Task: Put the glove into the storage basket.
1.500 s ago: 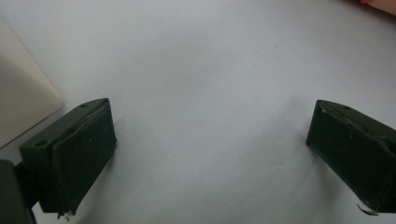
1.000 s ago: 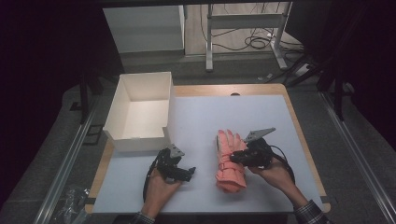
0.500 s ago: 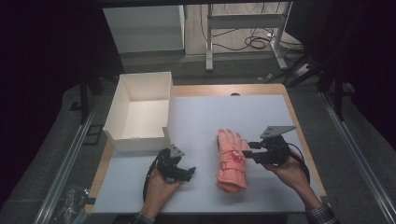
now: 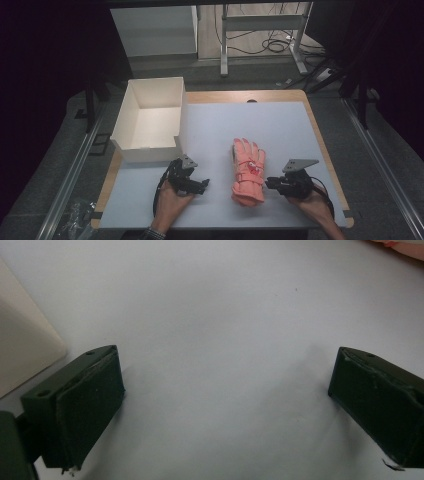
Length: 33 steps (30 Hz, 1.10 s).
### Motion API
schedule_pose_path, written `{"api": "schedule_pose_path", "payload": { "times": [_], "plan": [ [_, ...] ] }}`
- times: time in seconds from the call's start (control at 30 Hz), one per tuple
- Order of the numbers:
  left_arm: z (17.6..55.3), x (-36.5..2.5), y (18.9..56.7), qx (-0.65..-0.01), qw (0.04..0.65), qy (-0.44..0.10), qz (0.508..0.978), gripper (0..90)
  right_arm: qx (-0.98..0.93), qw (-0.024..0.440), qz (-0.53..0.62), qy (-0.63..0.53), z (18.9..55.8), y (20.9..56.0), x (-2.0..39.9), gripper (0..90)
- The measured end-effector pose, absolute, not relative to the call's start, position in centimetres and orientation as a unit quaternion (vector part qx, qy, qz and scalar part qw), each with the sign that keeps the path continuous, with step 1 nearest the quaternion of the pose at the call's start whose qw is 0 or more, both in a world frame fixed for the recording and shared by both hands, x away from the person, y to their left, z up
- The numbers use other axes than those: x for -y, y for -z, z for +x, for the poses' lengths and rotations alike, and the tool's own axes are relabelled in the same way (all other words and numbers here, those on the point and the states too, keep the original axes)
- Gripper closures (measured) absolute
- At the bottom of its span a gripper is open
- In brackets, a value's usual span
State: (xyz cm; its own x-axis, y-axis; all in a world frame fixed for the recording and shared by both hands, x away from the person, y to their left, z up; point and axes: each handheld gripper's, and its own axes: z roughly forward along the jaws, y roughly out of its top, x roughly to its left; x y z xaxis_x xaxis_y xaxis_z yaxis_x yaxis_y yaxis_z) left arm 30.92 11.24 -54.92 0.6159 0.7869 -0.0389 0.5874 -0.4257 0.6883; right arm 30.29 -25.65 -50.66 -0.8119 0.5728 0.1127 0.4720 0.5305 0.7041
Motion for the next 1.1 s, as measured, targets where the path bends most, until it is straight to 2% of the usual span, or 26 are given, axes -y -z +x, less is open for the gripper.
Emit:
{"api": "schedule_pose_path", "payload": {
  "times": [0.4, 0.53, 0.83, 1.1],
  "plan": [
    [30.9, -11.6, 54.8, -0.406, 0.358, -0.134, 0.83, 3.8, -0.873, 0.053, 0.287, -0.392, 30.2, 52.1, 23.3, 78.9],
    [30.6, -12.0, 54.7, -0.398, 0.343, -0.144, 0.838, 4.4, -0.871, 0.055, 0.288, -0.395, 30.2, 52.3, 22.3, 78.1],
    [30.6, -13.9, 54.7, -0.414, 0.335, -0.141, 0.835, 4.2, -0.867, 0.075, 0.295, -0.394, 31.0, 52.5, 19.5, 77.0],
    [30.6, -14.3, 54.9, -0.4, 0.342, -0.14, 0.839, 3.6, -0.862, 0.102, 0.306, -0.391, 32.4, 52.6, 17.7, 77.0]
  ]
}}
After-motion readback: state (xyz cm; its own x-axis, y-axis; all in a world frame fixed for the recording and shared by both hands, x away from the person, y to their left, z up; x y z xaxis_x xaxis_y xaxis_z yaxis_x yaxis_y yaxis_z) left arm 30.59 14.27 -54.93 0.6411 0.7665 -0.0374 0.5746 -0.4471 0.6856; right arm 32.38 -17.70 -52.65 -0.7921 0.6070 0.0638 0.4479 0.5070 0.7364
